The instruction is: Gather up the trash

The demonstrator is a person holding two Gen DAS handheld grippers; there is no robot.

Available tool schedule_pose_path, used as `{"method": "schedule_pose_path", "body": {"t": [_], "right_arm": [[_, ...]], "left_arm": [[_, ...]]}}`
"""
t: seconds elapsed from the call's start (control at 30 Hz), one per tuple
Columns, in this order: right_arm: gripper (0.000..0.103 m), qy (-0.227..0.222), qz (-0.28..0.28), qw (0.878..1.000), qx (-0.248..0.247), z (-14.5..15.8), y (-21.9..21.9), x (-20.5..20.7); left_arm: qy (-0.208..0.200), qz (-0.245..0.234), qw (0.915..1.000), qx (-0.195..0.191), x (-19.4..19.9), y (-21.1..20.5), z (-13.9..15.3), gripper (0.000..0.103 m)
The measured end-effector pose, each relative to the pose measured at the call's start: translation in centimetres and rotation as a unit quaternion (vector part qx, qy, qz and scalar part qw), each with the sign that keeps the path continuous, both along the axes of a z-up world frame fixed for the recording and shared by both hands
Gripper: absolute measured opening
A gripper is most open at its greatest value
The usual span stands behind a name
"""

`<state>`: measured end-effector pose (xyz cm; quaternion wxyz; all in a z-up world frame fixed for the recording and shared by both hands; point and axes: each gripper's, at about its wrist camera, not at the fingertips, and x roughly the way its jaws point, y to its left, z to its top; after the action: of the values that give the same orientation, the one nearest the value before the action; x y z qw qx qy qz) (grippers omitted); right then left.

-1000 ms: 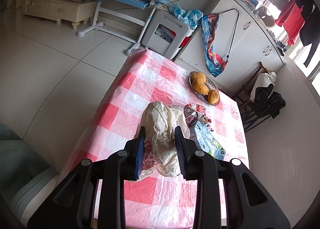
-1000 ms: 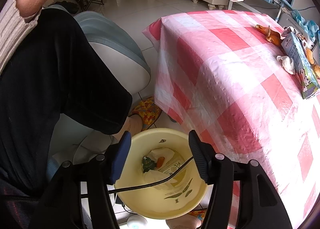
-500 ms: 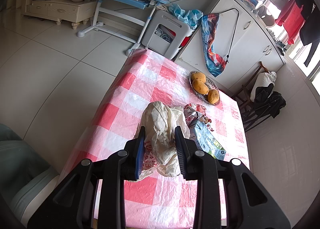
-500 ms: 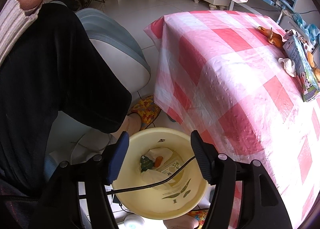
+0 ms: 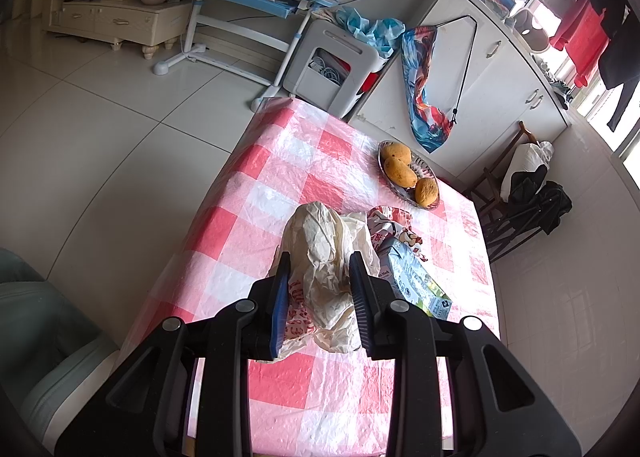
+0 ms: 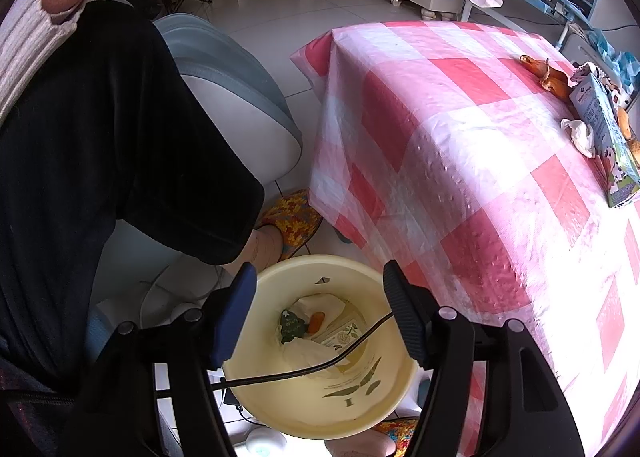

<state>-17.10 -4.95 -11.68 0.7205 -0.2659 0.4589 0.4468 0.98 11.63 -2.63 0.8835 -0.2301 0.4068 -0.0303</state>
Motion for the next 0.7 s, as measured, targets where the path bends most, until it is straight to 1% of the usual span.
{"method": "schedule_pose_path", "body": {"t": [0.7], "right_arm": [[0.064, 0.001, 0.010, 1.000, -0.002, -0.07, 0.15, 0.00]], "left_arm": [[0.000, 0.000, 1.0000, 0.001, -0.05, -0.11, -0.01, 0.028]]}}
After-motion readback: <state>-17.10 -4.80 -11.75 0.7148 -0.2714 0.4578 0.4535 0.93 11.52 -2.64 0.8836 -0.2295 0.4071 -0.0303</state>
